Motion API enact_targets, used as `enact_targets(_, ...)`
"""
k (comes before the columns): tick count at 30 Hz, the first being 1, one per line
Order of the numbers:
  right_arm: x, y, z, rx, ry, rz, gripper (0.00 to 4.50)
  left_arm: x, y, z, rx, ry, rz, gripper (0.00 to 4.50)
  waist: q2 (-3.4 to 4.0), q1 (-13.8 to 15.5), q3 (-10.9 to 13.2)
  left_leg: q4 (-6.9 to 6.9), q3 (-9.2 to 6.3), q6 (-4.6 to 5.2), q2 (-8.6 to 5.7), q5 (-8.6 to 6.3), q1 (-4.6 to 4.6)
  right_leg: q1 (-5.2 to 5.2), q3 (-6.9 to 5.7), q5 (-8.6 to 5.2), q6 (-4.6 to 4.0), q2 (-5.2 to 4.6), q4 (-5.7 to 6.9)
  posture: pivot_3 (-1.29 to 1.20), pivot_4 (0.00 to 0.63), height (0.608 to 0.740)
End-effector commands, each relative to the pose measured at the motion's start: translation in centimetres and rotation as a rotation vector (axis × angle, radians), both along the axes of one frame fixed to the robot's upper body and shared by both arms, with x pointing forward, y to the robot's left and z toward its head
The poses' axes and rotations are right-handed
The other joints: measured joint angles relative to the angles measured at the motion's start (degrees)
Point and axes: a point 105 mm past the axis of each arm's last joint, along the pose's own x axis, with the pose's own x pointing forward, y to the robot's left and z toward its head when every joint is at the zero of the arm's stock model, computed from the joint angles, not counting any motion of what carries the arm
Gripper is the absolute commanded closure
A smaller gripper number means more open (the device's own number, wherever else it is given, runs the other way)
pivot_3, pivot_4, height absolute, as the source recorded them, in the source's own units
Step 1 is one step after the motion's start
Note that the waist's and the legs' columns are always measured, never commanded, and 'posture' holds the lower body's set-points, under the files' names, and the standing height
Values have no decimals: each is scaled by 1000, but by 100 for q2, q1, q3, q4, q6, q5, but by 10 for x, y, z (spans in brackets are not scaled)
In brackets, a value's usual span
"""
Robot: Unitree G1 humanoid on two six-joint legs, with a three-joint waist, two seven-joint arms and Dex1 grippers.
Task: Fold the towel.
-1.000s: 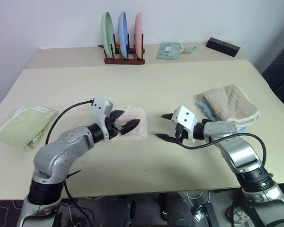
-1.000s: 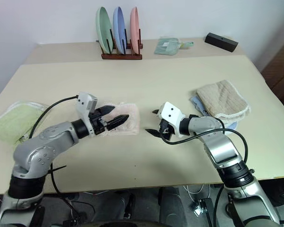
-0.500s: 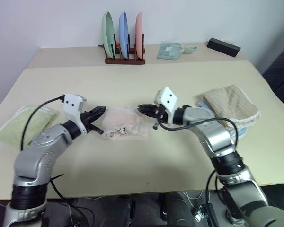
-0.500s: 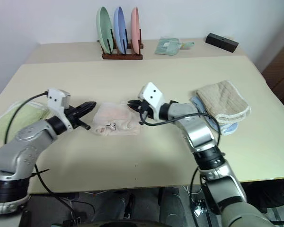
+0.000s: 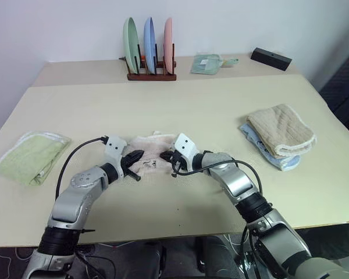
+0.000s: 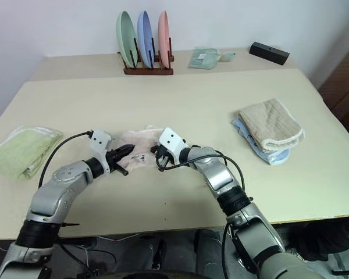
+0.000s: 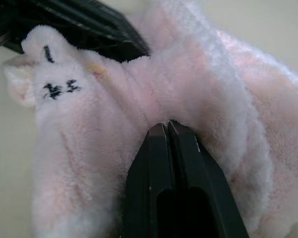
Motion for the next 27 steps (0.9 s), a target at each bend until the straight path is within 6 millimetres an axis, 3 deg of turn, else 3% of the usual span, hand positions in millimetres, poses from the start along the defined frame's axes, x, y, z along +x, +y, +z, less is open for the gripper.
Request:
enact_targets(1, 0, -17, 29, 99, -47, -21, 3930, -4, 17, 23, -160, -48, 84, 4500, -1, 5, 1, 1, 0, 1, 0, 0, -3, -2, 0, 0, 0, 0, -1, 0, 150, 726)
enact_targets(2, -3, -18, 39, 112, -78, -1, 3597, -6, 22, 34, -229, -69, 104, 4500, -1, 8, 4, 2, -1, 1, 0, -1, -9, -6, 0, 0, 0, 0, -2, 0, 150, 726)
enact_targets(5, -12, -29, 62, 108, -152, 46, 2140, -13, 50, 55, -387, -82, 198, 3638, -4, 8, 6, 4, -1, 1, 1, 0, -32, -33, 0, 0, 0, -2, 1, 0, 150, 726)
enact_targets(7, -18, -38, 74, 102, -181, 70, 1189, -18, 66, 55, -439, -41, 250, 2761, -4, -7, 6, 2, -1, 0, 3, 0, -34, -40, -1, 0, 0, -1, 2, 0, 150, 726)
enact_targets(9, -21, -43, 82, 94, -198, 77, 157, -23, 68, 49, -482, 30, 242, 1682, -4, -26, 6, 1, 0, 1, 4, -1, -31, -37, 0, 0, 1, -1, 1, 0, 150, 726)
enact_targets(12, -29, -51, 89, 42, -229, 118, 0, -27, 53, 31, -494, 177, 197, 88, -5, -33, 7, 1, 0, 1, 3, -1, -30, -32, 0, 0, 1, 0, 1, 0, 150, 726)
enact_targets(17, -44, -53, 93, -2, -227, 211, 0, -22, 34, 13, -545, 322, 177, 32, -10, 26, 8, 5, 0, 3, 1, -2, -28, -25, -2, 0, 1, -1, -1, 0, 150, 726)
enact_targets(21, -51, -53, 85, -32, -222, 227, 0, -9, -13, 6, -613, 412, 88, 32, -11, 81, 7, 6, -3, 2, -3, -1, -21, -11, -6, 0, 1, -7, -4, 0, 150, 726)
enact_targets(24, -52, -53, 81, -41, -222, 223, 0, -10, -29, 7, -622, 436, 40, 32, -12, 67, 6, 12, -4, 5, -6, -3, -18, -1, -8, 0, 3, -9, -11, 0, 150, 726)
enact_targets(27, -52, -55, 78, -48, -219, 208, 0, -12, -39, 4, -592, 445, 12, 854, -11, 58, 6, 9, -5, 4, -3, -3, -16, -3, -8, 0, 3, -8, -11, 0, 150, 726)
